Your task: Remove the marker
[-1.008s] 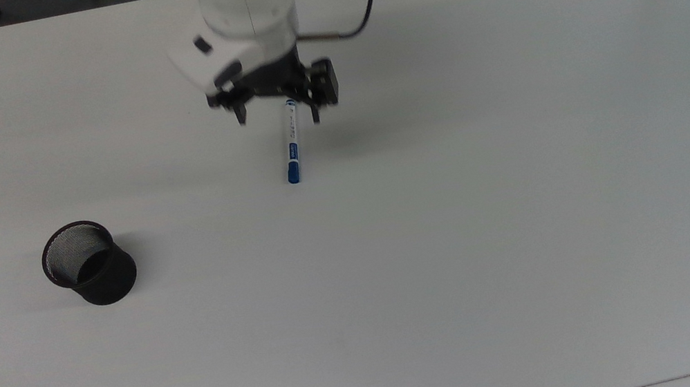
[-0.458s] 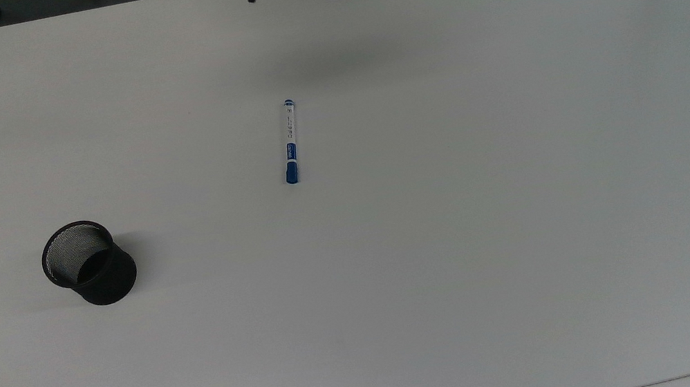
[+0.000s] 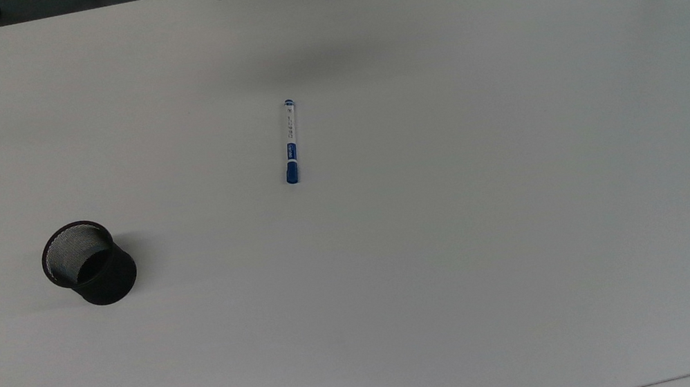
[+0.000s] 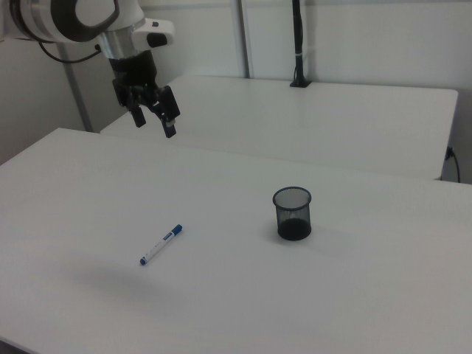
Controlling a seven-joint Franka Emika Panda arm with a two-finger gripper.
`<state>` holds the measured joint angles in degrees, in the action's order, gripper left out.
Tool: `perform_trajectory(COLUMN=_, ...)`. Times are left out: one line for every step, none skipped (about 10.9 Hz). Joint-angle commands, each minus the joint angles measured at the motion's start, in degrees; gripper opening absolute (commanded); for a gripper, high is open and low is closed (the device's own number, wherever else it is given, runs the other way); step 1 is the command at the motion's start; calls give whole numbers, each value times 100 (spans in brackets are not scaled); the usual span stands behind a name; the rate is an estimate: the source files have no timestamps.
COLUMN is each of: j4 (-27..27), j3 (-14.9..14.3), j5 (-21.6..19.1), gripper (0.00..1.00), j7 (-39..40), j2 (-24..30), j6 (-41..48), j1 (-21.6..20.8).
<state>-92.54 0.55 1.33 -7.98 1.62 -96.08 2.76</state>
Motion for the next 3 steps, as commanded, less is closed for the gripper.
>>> perform_trajectory(j4=-150, j3=-108, j5=-19, gripper=100, j7=385, j2=49, j6=-455, j1=-74)
perform_trajectory(j4=-150, j3=-108, j5=-18, gripper=100, j7=385, j2=49, j6=-446, j1=-74)
perform_trajectory(j4=-150, j3=-108, j5=-1, gripper=100, j7=385, j2=49, j6=-438, j1=-74)
